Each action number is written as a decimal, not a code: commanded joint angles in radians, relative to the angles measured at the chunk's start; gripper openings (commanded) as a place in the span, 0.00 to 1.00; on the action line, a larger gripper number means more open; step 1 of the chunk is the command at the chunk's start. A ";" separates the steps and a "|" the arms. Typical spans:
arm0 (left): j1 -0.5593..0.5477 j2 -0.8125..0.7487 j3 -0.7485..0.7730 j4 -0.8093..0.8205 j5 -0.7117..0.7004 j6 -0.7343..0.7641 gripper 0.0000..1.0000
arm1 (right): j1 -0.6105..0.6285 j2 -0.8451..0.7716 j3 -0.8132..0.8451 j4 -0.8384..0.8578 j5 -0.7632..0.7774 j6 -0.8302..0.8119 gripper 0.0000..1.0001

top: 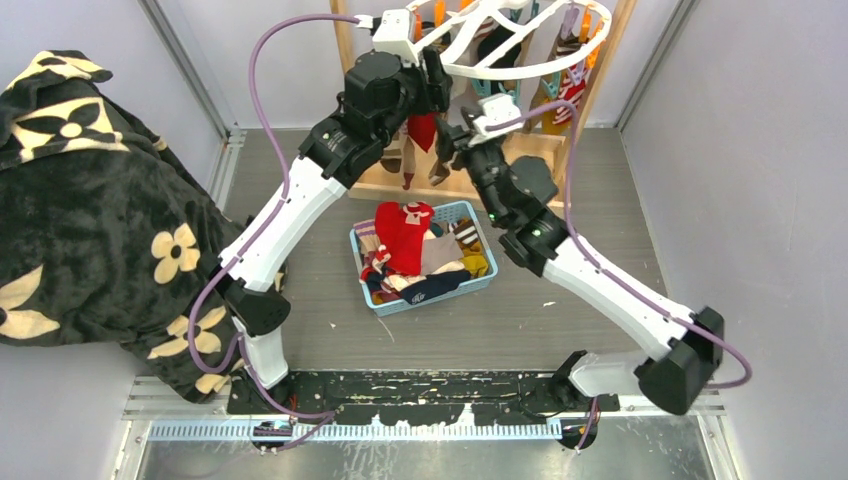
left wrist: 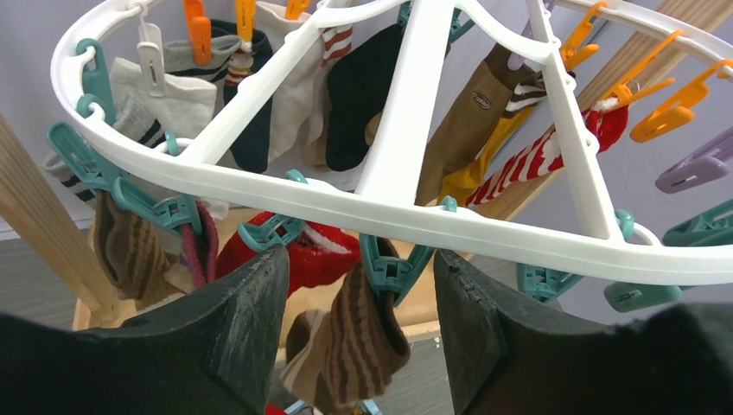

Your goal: Clip the socks to the hanger

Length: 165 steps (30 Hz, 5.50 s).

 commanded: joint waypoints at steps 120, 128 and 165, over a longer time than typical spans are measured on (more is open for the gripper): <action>-0.025 -0.098 -0.070 0.038 0.023 0.133 0.45 | -0.250 0.028 -0.347 0.504 -0.156 0.463 0.68; -0.025 -0.101 -0.070 0.042 0.026 0.132 0.45 | -0.202 0.071 -0.266 0.565 -0.114 0.366 0.68; -0.022 -0.106 -0.063 0.031 0.042 0.118 0.45 | -0.330 0.072 -0.123 0.519 -0.425 0.473 0.56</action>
